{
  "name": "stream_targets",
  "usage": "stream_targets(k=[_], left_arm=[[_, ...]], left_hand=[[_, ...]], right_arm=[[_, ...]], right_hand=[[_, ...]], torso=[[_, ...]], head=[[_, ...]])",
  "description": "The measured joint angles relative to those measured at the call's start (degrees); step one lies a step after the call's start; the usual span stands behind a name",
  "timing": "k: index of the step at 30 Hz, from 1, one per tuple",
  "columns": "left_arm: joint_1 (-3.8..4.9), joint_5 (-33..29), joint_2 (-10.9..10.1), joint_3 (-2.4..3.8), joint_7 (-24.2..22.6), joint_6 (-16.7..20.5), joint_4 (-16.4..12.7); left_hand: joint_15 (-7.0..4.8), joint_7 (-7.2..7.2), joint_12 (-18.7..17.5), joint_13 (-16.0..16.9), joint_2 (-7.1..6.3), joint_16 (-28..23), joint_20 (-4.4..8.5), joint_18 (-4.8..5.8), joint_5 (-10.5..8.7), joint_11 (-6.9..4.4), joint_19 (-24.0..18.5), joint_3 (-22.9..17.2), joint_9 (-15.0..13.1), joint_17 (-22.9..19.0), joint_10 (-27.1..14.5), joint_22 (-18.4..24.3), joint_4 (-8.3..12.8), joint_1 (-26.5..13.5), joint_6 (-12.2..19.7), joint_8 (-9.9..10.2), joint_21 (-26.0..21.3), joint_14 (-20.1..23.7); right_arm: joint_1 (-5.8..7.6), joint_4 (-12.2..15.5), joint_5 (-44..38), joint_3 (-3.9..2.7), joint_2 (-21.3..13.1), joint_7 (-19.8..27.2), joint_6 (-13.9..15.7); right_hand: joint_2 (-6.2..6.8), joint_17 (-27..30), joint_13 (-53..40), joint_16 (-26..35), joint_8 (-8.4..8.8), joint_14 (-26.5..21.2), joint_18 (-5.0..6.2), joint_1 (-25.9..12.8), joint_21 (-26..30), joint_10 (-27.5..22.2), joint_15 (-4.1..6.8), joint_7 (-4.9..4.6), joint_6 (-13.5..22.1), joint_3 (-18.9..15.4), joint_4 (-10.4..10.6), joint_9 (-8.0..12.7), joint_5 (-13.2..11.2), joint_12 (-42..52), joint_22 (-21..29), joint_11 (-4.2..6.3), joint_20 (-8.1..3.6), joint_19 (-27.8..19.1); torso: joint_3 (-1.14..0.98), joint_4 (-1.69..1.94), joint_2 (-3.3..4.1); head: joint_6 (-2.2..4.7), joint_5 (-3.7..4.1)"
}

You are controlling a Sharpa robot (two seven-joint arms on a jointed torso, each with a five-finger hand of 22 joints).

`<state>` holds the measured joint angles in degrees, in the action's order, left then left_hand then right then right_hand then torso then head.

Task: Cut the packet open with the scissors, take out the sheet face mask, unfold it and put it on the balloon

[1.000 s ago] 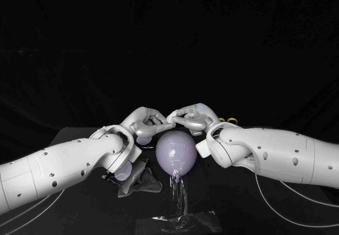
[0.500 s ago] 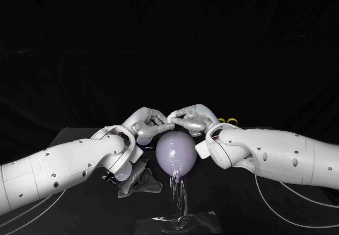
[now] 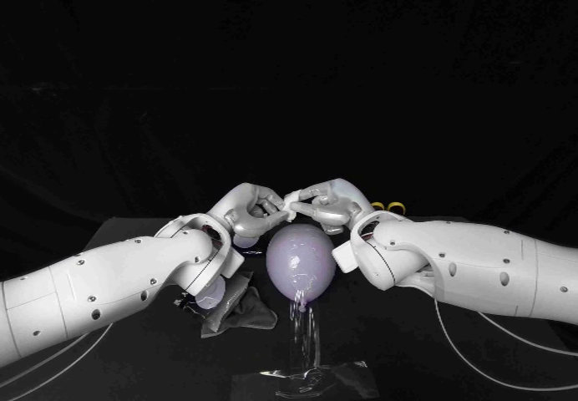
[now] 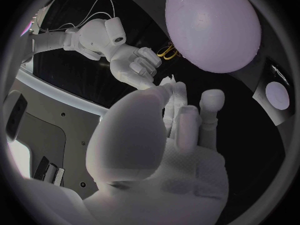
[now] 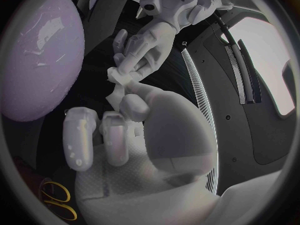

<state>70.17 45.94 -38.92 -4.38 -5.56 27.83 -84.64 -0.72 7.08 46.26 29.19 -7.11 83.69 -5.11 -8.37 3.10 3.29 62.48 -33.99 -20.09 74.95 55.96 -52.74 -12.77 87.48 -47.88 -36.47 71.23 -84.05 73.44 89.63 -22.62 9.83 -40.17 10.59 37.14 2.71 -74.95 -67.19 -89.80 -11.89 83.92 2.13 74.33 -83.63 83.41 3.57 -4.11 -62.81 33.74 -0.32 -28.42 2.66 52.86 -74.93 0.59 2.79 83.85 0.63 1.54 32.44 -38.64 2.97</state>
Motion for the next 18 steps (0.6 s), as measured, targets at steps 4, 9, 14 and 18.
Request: stream_targets(k=[4,9,14,18], left_arm=[[0.01,-0.2,-0.1,0.01,0.0,-0.1,-0.2],[0.03,-0.6,-0.3,0.04,0.0,-0.3,-0.4],[0.05,-1.3,-0.6,0.06,0.0,-0.7,-0.6],[0.06,-1.9,-0.8,0.06,0.0,-1.0,-0.6]], left_hand=[[0.00,0.35,0.0,0.0,-2.52,0.0,-0.01,0.00,0.00,0.32,0.0,-9.2,-0.1,0.0,0.3,-1.0,3.0,-3.5,0.3,-1.2,1.1,0.0],[0.00,0.63,0.5,0.1,-2.55,0.2,-0.23,0.00,0.00,0.32,-0.2,-13.0,-0.1,0.0,0.3,-1.4,5.6,-7.0,0.4,-1.7,1.7,0.0],[0.22,0.89,0.5,0.1,-1.47,0.2,-0.23,0.01,0.00,0.33,-0.2,-14.0,-0.1,0.0,0.3,-1.5,5.8,-8.8,0.7,-1.7,1.7,0.2],[0.44,0.93,0.5,0.1,-0.68,0.4,-0.42,0.01,-0.03,0.33,-0.4,-14.8,-0.1,0.0,0.3,-1.5,5.3,-10.7,0.7,-1.7,1.7,0.0]], right_arm=[[0.00,-0.2,0.0,0.01,0.0,-0.1,0.0],[-0.01,-0.5,-0.1,0.03,0.0,-0.1,-0.1],[-0.03,-0.8,-0.3,0.05,0.0,-0.2,-0.2],[-0.03,-1.0,-0.5,0.06,0.0,-0.3,-0.3]], right_hand=[[0.00,0.0,0.0,0.0,0.00,0.0,-0.01,0.0,0.0,0.0,0.00,0.05,0.0,0.0,0.0,0.0,0.0,0.0,0.0,0.00,0.08,-0.1],[0.00,0.0,0.0,0.0,0.00,0.0,-0.01,0.0,0.0,0.0,-0.01,0.06,-0.1,0.0,-0.1,0.0,0.0,0.0,0.0,-0.01,0.09,-0.1],[0.08,0.0,0.0,0.0,-0.01,0.0,-0.01,-0.4,-0.2,0.0,-0.01,0.08,-0.1,0.2,-0.3,0.0,0.0,0.0,0.0,-0.01,0.09,-0.1],[0.15,0.1,0.1,0.0,-0.12,0.0,-0.01,-0.6,-0.2,0.0,-0.01,0.12,-0.1,0.2,-0.3,0.0,0.0,0.0,0.0,-0.01,0.09,-0.1]], torso=[[0.00,0.00,0.00],[-0.01,0.00,0.01],[-0.01,0.00,0.01],[0.00,0.00,0.01]], head=[[-0.01,-0.01],[-0.04,0.02],[-0.05,0.06],[-0.05,0.07]])
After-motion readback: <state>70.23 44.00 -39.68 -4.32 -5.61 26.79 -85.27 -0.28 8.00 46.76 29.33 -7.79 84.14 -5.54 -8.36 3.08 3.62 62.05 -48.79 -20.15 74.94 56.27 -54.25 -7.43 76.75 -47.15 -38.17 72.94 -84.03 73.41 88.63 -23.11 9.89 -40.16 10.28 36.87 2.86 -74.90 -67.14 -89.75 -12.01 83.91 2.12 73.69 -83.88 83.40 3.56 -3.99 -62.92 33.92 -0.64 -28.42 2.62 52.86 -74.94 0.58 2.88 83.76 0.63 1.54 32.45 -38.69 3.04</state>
